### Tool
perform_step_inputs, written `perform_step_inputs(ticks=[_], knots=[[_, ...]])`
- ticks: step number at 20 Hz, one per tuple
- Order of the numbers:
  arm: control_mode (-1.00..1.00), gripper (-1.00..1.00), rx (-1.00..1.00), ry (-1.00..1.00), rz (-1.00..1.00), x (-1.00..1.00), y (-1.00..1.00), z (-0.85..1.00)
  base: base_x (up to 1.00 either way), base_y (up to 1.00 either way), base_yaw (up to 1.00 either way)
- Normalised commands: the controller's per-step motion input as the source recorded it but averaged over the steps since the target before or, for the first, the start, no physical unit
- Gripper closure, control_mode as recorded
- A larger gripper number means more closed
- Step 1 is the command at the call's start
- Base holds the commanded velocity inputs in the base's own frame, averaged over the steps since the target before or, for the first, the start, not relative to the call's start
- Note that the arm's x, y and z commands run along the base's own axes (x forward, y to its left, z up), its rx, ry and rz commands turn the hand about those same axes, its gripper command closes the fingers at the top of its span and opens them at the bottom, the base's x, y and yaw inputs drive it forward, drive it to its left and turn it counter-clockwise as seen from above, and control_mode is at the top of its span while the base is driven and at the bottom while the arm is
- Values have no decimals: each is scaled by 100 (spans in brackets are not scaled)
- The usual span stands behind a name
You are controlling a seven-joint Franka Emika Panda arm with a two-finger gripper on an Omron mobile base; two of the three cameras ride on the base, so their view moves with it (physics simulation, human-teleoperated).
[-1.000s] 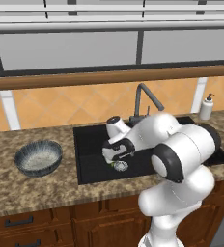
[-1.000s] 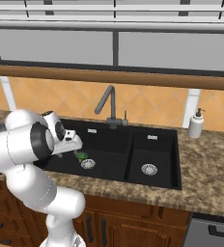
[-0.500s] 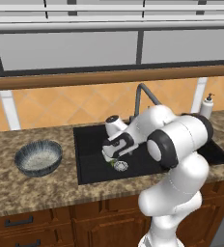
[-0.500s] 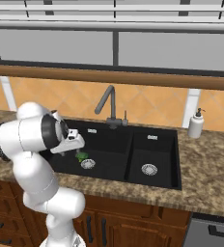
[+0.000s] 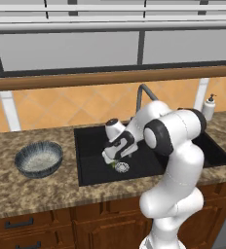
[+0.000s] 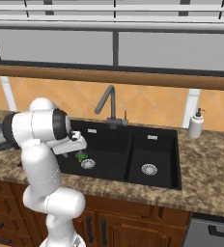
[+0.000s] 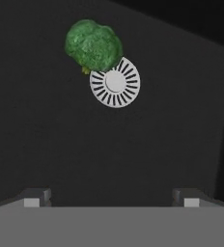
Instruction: Pick the broccoli from the sink and place it in the bowl. Then pick the bowl and place it in the microwave. Then close the microwave door and press the start button.
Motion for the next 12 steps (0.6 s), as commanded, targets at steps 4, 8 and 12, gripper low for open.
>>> perform_step_inputs(ticks=[4, 8, 12], knots=[[-100, -100, 0, 0, 2, 25, 3, -31, 0, 0, 0], [-100, -100, 0, 0, 4, 27, 2, -30, 0, 0, 0], [-100, -100, 0, -1, 5, 33, 4, -26, 0, 0, 0]])
